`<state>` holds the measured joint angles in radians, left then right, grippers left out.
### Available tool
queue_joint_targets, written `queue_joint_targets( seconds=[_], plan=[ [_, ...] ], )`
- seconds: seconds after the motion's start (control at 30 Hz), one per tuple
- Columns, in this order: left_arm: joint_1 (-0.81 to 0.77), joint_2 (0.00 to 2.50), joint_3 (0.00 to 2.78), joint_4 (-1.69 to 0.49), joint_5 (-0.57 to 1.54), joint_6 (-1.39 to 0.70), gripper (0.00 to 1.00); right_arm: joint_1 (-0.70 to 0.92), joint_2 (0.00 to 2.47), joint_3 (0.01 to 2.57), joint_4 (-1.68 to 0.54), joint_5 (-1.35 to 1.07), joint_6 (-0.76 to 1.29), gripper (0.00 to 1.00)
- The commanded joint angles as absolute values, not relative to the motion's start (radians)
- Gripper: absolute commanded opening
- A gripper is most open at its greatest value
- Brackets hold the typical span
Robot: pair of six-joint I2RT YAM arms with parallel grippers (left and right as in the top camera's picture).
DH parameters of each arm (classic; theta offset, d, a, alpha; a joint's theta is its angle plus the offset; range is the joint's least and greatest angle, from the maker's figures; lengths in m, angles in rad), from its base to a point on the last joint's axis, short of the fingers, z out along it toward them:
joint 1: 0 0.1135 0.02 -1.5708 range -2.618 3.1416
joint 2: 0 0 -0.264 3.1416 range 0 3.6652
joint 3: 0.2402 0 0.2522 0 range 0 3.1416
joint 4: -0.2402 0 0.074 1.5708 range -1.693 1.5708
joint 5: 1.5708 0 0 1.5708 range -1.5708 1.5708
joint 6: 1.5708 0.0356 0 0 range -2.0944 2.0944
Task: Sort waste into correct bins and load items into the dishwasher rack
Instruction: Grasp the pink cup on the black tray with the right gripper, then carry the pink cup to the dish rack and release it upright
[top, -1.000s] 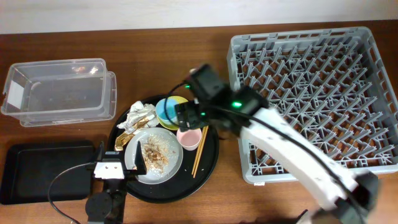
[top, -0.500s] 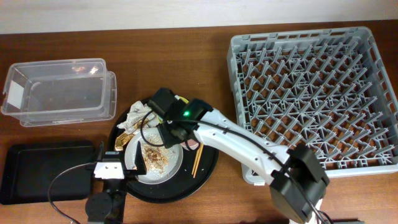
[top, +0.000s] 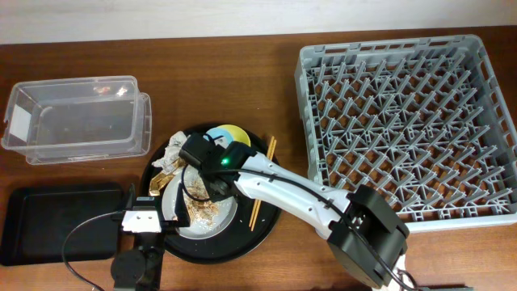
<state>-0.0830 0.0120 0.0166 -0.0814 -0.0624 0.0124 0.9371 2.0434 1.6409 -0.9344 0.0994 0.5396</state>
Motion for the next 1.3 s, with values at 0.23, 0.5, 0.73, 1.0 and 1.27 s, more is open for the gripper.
queue_joint_targets(
  seconds=[0.23,0.5,0.73,1.0,1.27],
  plan=[
    [-0.086,0.008,0.009,-0.080,-0.056,0.031,0.99,0.947,2.023,1.640,-0.983,0.140,0.563,0.04],
    [-0.086,0.008,0.009,-0.080,-0.056,0.031,0.99,0.797,1.804,1.850,-1.197,0.073,0.476,0.04],
    [-0.086,0.008,0.009,-0.080,-0.056,0.031,0.99,0.128,1.716,1.850,-1.275,-0.828,-0.070,0.04],
    [-0.086,0.008,0.009,-0.080,-0.056,0.031,0.99,-0.358,1.974,1.850,-1.355,-1.248,-0.251,0.04],
    [-0.086,0.008,0.009,-0.080,-0.056,0.031,0.99,-0.409,2.198,1.849,-1.464,-1.241,-0.301,0.04]
  ],
)
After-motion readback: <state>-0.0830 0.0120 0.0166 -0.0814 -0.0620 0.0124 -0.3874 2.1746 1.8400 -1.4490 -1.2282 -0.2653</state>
